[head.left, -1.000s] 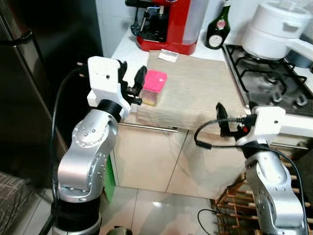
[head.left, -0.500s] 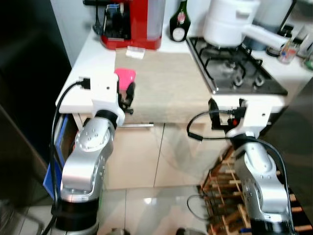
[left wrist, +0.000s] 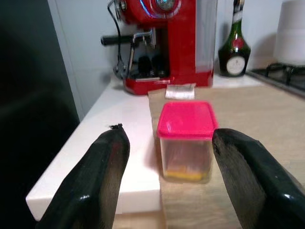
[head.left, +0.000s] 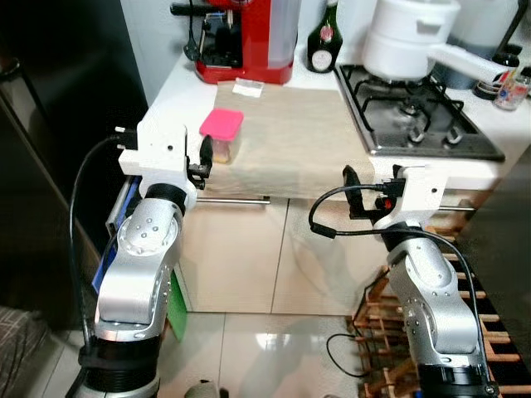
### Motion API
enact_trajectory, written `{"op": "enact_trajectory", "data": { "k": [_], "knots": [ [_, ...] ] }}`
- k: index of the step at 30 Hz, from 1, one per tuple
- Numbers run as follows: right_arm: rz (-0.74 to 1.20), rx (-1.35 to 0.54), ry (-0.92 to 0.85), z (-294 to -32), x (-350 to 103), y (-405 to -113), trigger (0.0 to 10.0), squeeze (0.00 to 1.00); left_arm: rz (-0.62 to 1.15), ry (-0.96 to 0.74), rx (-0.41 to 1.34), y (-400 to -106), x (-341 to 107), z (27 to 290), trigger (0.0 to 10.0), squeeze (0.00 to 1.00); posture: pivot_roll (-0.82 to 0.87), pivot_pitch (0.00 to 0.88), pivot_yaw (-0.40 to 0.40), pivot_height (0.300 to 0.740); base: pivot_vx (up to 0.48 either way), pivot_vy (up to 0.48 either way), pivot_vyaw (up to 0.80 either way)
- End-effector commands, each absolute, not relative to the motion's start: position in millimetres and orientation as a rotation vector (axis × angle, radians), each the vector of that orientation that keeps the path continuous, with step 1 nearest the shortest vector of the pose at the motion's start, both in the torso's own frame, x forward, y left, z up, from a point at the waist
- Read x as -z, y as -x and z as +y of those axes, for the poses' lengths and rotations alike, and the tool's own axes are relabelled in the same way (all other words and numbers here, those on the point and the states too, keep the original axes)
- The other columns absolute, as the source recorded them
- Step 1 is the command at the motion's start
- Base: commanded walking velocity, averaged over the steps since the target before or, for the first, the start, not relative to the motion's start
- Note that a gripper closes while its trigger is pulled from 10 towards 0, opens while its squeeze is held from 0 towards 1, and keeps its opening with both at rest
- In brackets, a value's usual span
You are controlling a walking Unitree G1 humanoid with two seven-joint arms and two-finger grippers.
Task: Restocking fridge
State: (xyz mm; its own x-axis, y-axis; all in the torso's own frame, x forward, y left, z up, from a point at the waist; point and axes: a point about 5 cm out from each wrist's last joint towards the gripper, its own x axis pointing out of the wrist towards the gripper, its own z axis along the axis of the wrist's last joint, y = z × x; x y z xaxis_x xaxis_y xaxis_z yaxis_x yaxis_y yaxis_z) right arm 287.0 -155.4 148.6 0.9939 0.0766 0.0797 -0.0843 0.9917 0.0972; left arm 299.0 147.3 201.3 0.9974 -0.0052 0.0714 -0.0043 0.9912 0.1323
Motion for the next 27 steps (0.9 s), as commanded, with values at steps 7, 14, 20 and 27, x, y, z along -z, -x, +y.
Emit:
{"op": "enact_trajectory", "data": {
  "k": [7, 14, 20, 27],
  "knots": [
    [-0.097, -0.083, -0.114, -152, -155, -298, 10.0, 0.00, -0.036, -0.129, -0.038, -312, -199, 150, 10.0, 0.00, 0.00, 0.000, -0.013, 0.740, 0.000, 0.000, 0.00],
    [-0.068, -0.076, -0.098, -149, -154, -302, 10.0, 0.00, 0.007, -0.073, -0.049, -305, -180, 157, 10.0, 1.00, 0.00, 0.000, -0.016, 0.740, 0.000, 0.000, 0.00],
    [-0.062, -0.091, -0.078, -148, -152, -301, 10.0, 0.00, -0.022, -0.109, -0.053, -306, -185, 156, 10.0, 1.00, 0.00, 0.000, -0.019, 0.740, 0.000, 0.000, 0.00],
    [-0.061, -0.078, -0.080, -149, -152, -300, 10.0, 0.00, -0.098, -0.120, 0.053, -320, -206, 139, 10.0, 0.78, -0.01, 0.000, -0.016, 0.740, 0.000, 0.000, 0.00]
  ]
}}
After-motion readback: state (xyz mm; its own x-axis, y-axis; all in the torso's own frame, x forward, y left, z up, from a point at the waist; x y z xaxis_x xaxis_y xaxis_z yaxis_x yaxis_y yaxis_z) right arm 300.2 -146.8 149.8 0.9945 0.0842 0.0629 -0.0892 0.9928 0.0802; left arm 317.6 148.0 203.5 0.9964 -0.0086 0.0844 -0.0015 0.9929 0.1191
